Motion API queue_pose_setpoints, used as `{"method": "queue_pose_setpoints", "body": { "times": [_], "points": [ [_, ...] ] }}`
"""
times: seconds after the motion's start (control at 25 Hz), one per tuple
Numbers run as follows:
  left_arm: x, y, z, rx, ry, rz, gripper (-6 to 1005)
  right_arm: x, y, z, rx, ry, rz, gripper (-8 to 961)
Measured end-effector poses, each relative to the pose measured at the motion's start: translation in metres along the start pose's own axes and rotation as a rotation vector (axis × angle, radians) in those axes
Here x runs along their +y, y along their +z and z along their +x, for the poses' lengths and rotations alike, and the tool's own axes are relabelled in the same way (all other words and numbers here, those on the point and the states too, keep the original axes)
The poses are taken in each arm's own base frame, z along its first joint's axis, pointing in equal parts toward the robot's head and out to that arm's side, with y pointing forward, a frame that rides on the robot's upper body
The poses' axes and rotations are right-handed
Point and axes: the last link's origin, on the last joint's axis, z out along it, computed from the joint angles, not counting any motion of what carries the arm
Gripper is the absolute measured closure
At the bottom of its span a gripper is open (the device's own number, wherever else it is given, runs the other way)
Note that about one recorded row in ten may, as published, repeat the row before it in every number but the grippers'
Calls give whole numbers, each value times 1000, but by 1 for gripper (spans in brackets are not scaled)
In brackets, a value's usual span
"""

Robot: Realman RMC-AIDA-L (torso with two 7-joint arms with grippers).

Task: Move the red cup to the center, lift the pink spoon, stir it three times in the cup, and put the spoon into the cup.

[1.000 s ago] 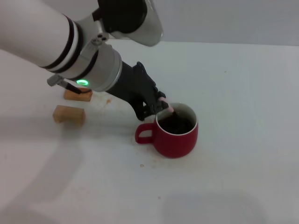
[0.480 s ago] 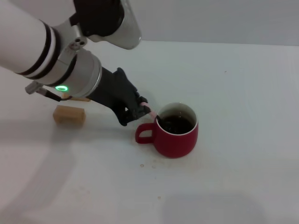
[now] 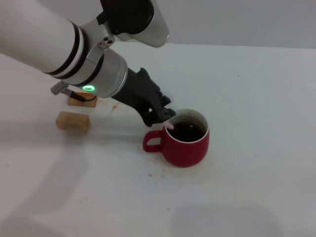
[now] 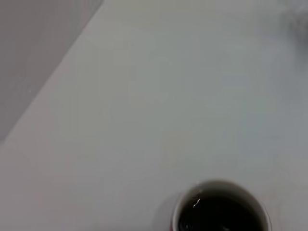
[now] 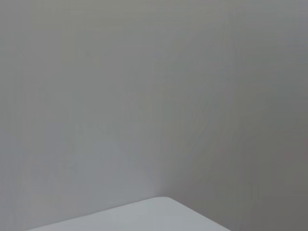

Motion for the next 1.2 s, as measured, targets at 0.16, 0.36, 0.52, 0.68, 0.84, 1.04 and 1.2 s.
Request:
{"method": "queue_pose_setpoints", "body": {
  "times": [0.16, 0.36, 0.52, 0.68, 0.84, 1.04, 1.2],
  "points": [
    [1, -1, 9, 49, 13, 12, 740, -1, -1, 0, 2, 0, 2, 953],
    [-2, -10, 27, 192, 18, 66, 641, -1, -1, 0, 2, 0, 3, 953],
    [-18, -36, 36, 525, -50, 267, 467, -1, -2, 0, 0, 0, 4, 953],
    [-44, -70, 32, 873, -196, 583, 315, -1, -2, -1, -11, 0, 3, 953],
    [-57, -85, 16, 987, -389, 762, 216, -1, -2, -3, -23, -1, 2, 953],
    [-65, -98, 14, 1053, -489, 880, 176, -1, -1, -4, -28, -1, 3, 953],
    [-69, -114, 29, 1128, -456, 991, 179, -1, 1, -5, -31, -3, 0, 953]
  ]
}}
